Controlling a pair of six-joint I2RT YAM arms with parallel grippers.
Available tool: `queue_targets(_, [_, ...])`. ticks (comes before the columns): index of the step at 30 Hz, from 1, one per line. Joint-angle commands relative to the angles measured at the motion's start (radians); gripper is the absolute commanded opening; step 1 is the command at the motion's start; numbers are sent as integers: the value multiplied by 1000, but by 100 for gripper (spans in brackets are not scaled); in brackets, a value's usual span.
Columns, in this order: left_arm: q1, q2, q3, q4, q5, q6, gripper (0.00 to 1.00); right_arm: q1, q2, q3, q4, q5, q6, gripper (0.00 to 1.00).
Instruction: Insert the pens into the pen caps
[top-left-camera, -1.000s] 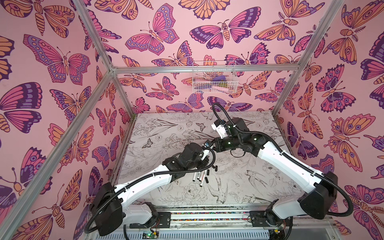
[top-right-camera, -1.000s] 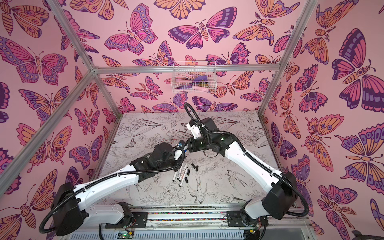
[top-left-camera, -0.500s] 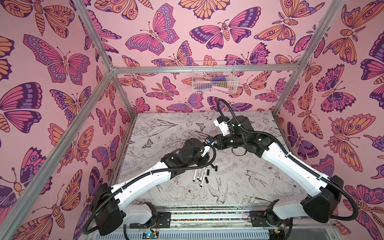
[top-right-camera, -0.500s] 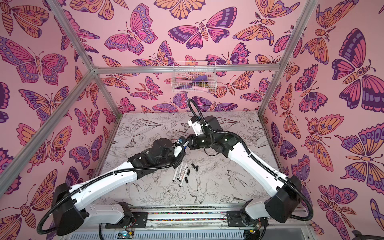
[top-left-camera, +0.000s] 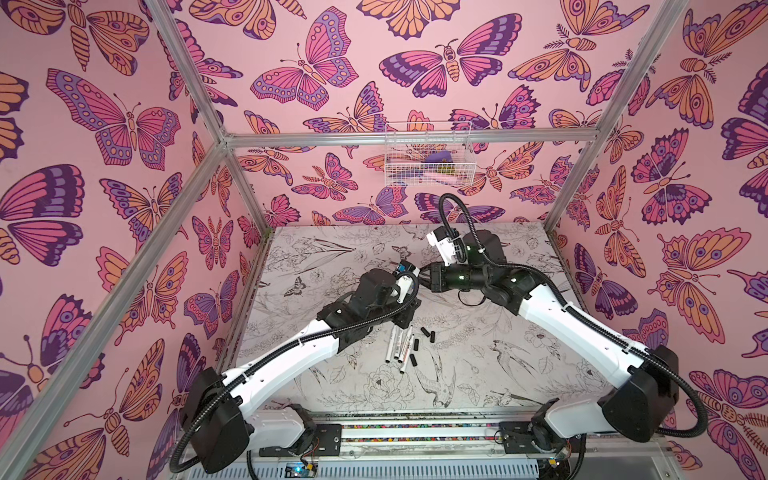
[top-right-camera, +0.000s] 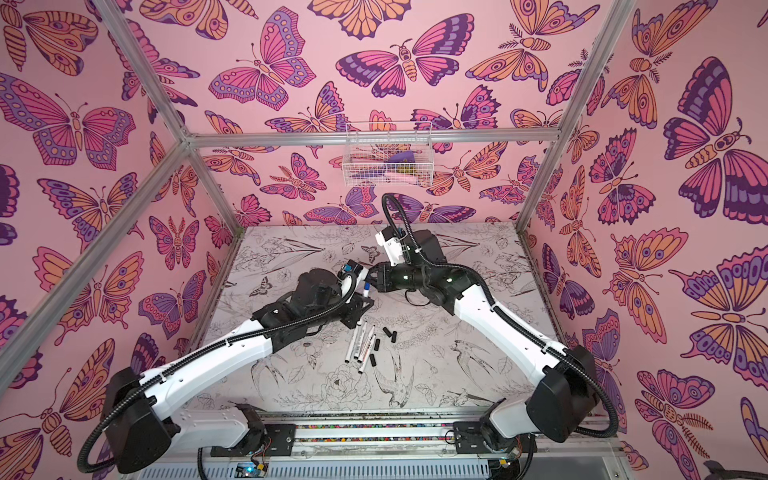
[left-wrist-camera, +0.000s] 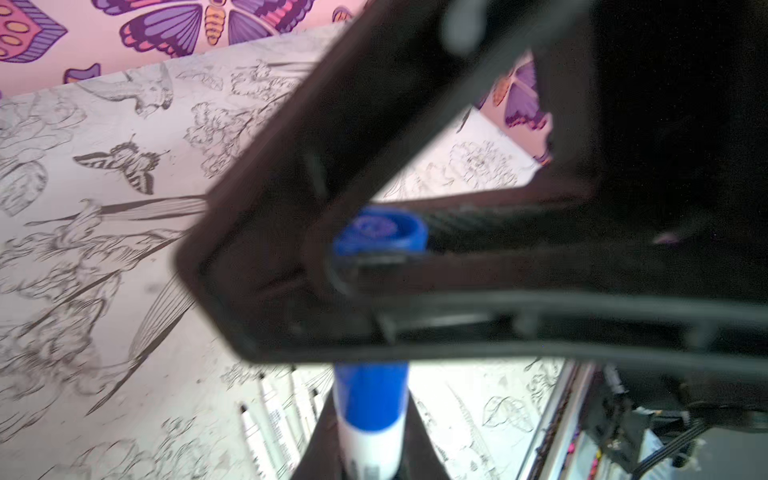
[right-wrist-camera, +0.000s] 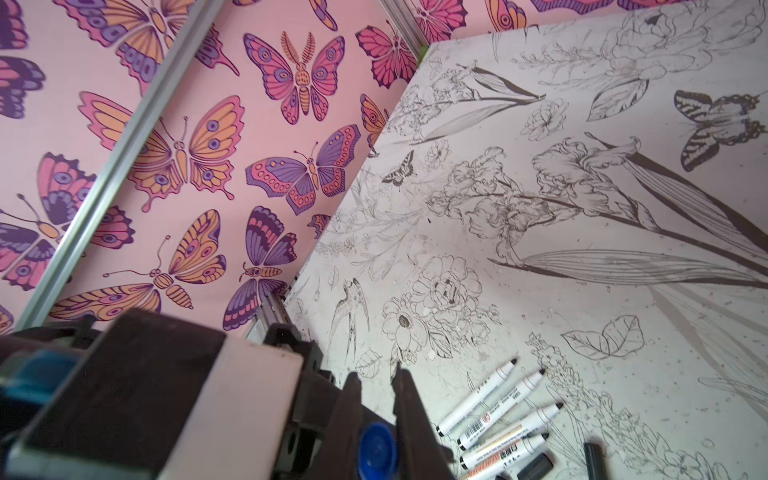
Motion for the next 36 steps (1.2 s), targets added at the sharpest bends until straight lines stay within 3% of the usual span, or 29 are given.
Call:
queue_targets(1, [8, -109, 32, 1381, 126, -83, 0, 9, 25, -107, -178, -210, 60, 0])
queue_targets(5, [11, -137, -30, 1378, 126, -140, 0, -43, -18, -133, -161, -240, 69, 0])
queue_targets(14, [-10, -199, -111, 1212, 137, -72, 0, -44, -44, -131, -171, -252, 51, 0])
queue_targets(20, [-32, -269, -224, 1095, 80, -55, 0, -53, -67, -134, -162, -237, 52, 0])
queue_targets(26, [-73, -270, -279, 971, 56, -16, 0, -53, -87, -136, -102, -248, 70, 17])
queue_targets(33, [-85, -116, -368, 962, 76, -40, 0, -56, -95, -99, -73, -215, 71, 26])
queue_targets(36, [-84, -61, -400, 994, 49, -52, 0, -57, -98, -88, -59, -209, 69, 44])
